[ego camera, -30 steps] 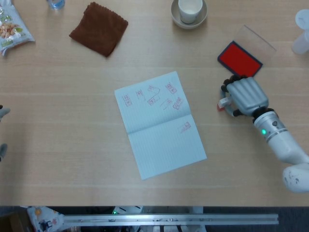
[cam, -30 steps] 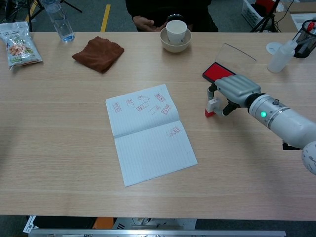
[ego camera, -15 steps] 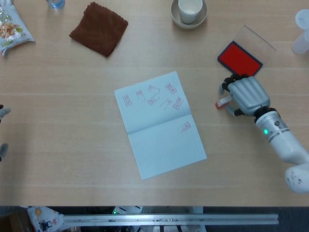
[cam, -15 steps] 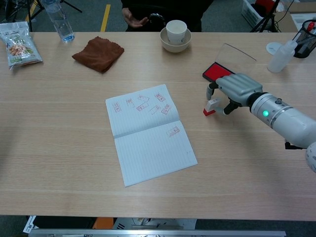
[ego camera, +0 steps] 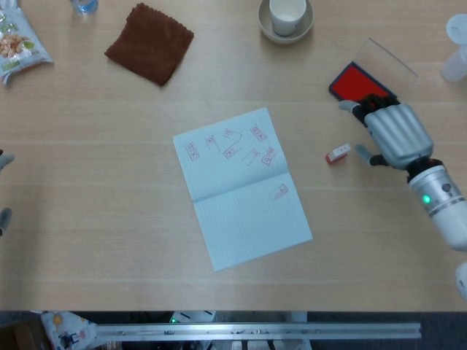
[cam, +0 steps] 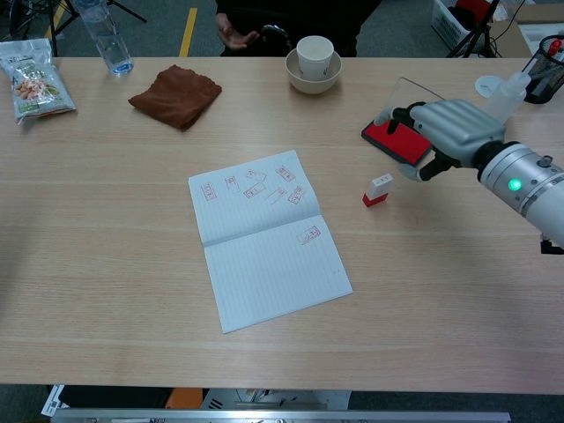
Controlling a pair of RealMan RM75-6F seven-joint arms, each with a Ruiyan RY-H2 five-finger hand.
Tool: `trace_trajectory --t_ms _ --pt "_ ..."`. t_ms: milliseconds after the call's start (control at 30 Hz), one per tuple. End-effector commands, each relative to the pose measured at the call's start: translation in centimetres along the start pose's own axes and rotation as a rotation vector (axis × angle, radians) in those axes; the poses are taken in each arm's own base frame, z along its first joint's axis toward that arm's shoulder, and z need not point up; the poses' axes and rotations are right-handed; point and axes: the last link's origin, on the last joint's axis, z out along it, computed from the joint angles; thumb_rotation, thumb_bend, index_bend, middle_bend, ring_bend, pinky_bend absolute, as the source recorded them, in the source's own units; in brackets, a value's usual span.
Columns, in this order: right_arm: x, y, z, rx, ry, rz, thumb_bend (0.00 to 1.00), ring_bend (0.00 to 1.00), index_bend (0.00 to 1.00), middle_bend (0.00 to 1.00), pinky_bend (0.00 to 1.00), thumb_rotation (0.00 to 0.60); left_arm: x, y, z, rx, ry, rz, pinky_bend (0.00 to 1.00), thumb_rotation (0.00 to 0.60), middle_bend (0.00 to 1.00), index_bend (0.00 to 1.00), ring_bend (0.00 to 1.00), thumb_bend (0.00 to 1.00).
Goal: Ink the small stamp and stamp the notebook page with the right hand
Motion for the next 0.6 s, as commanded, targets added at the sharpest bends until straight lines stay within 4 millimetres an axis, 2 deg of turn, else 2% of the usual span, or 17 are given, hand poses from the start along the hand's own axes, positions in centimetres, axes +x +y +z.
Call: trace_trajectory --t_ms 33,233,433,600 --pt "2.5 1.6 -2.5 -0.056 0.114 0.001 0.33 0.2 0.27 0.34 0.24 0.6 0.1 0.1 0.3 0.01 0.043 0.002 0.1 0.6 0.12 0.14 0.14 0.33" --pt "4.1 4.8 -6.9 -0.189 0.229 -0.072 0.35 0.27 0.42 0.4 0.27 0.6 0.4 0.5 0.7 0.001 0.153 -0.03 0.1 0.6 0.12 0.14 0.15 0.32" --pt "4.7 7.2 -11.6 -0.314 0.267 -0.071 0.36 0.31 0.46 0.43 0.28 0.6 0.7 1.1 0.8 -0.016 0.231 -0.045 0.1 0.6 0.12 0.14 0.15 0.33" --pt "4.8 8.2 -14.6 -0.384 0.28 -0.067 0.36 0.31 0.46 0.43 0.28 0.6 0.8 1.7 0.9 -0.034 0.249 -0.05 0.1 0.6 0.12 0.14 0.15 0.33"
